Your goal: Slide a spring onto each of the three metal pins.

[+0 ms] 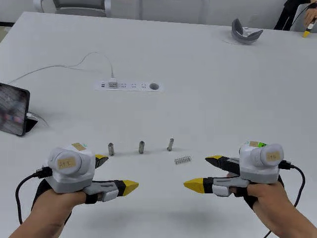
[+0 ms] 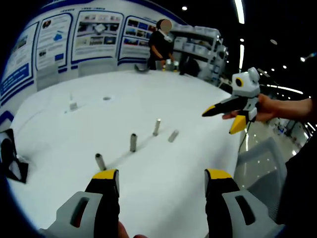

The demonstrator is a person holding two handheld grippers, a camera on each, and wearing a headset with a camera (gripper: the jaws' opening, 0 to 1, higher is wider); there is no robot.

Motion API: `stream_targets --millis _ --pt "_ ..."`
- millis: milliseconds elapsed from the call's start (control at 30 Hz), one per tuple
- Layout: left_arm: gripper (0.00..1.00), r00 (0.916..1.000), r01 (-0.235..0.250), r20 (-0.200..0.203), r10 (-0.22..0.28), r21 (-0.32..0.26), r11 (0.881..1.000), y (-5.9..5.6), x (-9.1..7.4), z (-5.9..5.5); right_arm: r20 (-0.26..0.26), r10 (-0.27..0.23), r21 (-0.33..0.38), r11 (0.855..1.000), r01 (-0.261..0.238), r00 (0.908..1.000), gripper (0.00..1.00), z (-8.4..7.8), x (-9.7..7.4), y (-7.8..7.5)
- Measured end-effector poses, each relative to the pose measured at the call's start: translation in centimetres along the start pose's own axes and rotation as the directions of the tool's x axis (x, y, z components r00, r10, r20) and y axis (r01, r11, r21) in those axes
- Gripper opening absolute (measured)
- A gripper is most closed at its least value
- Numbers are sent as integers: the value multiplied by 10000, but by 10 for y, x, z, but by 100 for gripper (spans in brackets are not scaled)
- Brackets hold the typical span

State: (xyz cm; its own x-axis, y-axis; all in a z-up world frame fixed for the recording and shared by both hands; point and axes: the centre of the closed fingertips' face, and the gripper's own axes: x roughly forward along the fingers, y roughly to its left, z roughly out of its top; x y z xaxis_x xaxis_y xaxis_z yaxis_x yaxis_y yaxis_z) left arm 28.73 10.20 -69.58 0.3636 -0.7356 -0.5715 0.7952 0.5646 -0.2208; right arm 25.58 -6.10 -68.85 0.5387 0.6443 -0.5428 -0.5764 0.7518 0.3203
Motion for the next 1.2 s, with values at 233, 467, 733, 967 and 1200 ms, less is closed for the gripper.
stream_targets --millis 233,467,733,967,1200 --pt "70 9982 523 -303 -509 459 9976 -17 21 4 32 -40 -5 10000 40 10000 78 1 -3 1" --pt "69 9939 1027 -489 -990 788 9916 -30 42 9 -205 -7 -220 9998 2 9998 78 -1 -2 7" --pt "66 9873 1474 -752 -1399 1065 9833 -42 69 14 -343 -15 -314 9995 4 9994 78 -4 -6 10" --pt "62 9813 1758 -1000 -1644 1194 9771 -50 93 16 -303 -74 -307 9995 65 9995 78 -7 -11 7" --pt "58 9754 2030 -1129 -1891 1273 9709 -56 117 18 -444 -168 -340 9993 153 9989 77 -13 -14 7"
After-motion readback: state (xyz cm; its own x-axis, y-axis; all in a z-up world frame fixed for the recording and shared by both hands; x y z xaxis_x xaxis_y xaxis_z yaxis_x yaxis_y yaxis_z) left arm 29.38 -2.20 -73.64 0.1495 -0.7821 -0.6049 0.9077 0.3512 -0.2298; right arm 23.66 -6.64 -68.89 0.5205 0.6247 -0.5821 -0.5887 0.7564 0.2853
